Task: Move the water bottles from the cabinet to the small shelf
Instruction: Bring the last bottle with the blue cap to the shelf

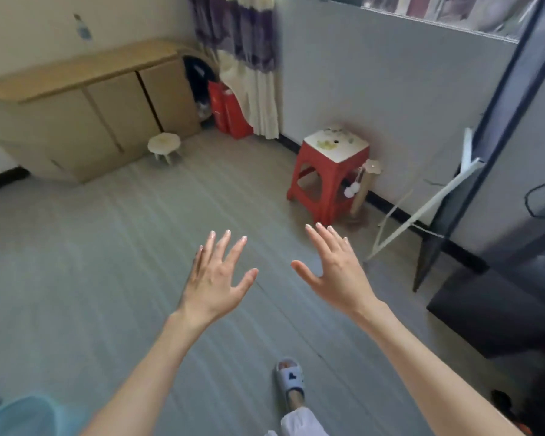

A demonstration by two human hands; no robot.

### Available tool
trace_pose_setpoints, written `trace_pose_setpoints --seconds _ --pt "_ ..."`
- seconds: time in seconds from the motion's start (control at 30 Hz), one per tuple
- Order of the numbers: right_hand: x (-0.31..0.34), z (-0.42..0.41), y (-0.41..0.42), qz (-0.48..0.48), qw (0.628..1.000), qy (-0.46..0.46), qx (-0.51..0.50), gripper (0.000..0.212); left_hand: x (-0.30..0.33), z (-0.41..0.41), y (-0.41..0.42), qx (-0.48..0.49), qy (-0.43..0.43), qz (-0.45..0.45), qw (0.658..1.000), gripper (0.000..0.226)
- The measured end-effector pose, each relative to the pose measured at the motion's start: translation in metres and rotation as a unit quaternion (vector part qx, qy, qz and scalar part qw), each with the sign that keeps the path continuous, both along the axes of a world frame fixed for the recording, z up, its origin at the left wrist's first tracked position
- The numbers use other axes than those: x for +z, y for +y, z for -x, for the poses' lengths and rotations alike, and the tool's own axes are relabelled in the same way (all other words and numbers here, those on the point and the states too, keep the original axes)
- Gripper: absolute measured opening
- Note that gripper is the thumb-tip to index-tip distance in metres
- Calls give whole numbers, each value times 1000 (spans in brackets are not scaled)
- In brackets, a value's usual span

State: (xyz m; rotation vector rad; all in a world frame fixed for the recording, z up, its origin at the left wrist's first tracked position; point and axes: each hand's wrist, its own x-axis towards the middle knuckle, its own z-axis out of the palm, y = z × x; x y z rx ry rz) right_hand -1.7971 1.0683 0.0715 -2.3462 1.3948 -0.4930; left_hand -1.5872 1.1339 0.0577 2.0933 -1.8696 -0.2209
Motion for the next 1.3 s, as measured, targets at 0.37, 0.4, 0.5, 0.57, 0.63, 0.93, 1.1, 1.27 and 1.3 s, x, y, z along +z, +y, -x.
trace_pose_setpoints --seconds 0.37,0.4,0.5,0.57,0.63,0.93,1.1,1.27,1.3 --pt "19 -158 -190 14 980 5 198 70 12 -111 -114 195 6 8 981 80" --pt "17 -174 -204 13 978 7 210 70 9 -122 -123 207 10 7 978 80" --pt "10 -221 -245 10 971 15 237 76 -3 -160 -157 234 23 -1 972 80" --pt "5 -256 -278 6 967 23 253 74 -11 -192 -186 248 32 -4 968 81" --pt "0 -293 -314 9 966 20 258 70 -17 -228 -219 259 45 -1 965 83" --pt "12 -454 -463 -6 967 17 254 69 5 -396 -366 271 57 73 958 73" --pt "8 -528 -537 -12 967 23 252 69 -3 -460 -434 253 52 51 965 72" --pt "-7 -611 -619 -15 960 37 279 69 -20 -537 -503 284 69 31 956 76" --pt "-9 -630 -637 -13 958 35 283 69 -20 -555 -519 291 69 29 954 77"
